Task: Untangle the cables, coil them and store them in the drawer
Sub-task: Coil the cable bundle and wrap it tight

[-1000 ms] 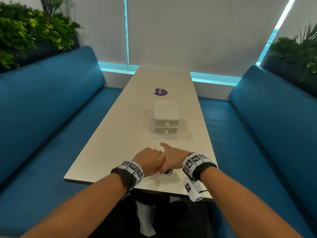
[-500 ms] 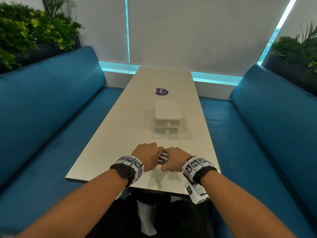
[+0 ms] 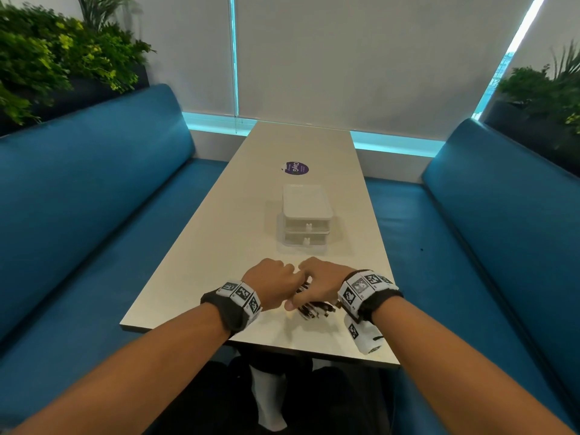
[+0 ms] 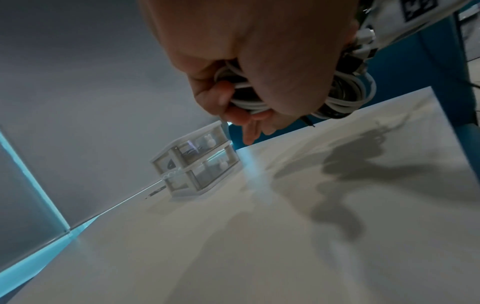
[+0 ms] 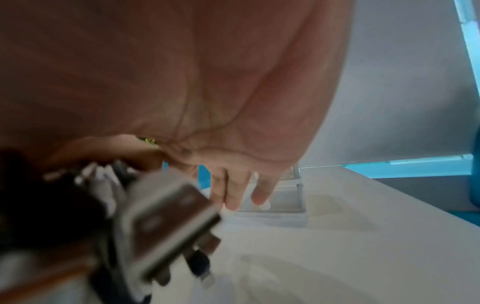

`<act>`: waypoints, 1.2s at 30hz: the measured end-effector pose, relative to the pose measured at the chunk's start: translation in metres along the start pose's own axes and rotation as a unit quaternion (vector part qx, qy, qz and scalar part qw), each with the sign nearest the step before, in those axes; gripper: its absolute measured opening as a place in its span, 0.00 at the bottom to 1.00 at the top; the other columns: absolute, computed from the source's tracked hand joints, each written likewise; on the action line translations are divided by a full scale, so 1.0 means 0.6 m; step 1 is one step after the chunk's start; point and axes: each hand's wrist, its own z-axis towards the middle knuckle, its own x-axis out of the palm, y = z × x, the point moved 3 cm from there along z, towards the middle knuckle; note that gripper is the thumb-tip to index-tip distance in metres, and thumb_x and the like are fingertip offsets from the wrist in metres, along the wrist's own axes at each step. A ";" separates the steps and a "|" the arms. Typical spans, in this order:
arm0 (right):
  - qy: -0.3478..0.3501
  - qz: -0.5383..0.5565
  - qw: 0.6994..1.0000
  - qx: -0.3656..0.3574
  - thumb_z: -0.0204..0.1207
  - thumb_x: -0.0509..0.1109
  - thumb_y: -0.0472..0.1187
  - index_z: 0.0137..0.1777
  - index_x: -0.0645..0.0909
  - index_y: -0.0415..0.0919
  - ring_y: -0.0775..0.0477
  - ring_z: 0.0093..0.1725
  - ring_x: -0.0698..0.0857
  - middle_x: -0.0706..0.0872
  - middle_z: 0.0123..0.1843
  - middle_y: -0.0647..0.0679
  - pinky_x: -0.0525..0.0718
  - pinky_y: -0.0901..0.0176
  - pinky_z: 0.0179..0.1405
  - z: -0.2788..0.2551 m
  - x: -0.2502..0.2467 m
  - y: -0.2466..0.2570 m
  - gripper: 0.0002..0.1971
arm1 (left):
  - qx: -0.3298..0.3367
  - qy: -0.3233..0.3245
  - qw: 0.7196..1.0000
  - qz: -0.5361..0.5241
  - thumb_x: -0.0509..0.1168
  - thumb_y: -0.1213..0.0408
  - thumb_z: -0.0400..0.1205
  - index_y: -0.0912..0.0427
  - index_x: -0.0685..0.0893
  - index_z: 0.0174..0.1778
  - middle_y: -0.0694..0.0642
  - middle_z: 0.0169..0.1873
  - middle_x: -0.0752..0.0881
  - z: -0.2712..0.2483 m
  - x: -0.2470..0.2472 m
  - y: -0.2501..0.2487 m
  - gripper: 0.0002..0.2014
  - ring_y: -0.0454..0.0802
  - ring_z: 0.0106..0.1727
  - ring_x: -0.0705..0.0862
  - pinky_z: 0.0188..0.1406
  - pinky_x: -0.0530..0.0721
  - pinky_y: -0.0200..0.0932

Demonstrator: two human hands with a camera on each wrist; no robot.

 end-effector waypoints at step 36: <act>-0.176 -0.139 0.974 0.038 0.71 0.71 0.46 0.51 0.81 0.45 0.42 0.39 0.81 0.79 0.42 0.46 0.80 0.54 0.39 0.017 0.029 0.021 0.11 | -0.147 0.082 0.968 -0.187 0.64 0.70 0.78 0.56 0.83 0.46 0.52 0.35 0.78 0.018 0.010 0.020 0.05 0.54 0.36 0.80 0.35 0.78 0.46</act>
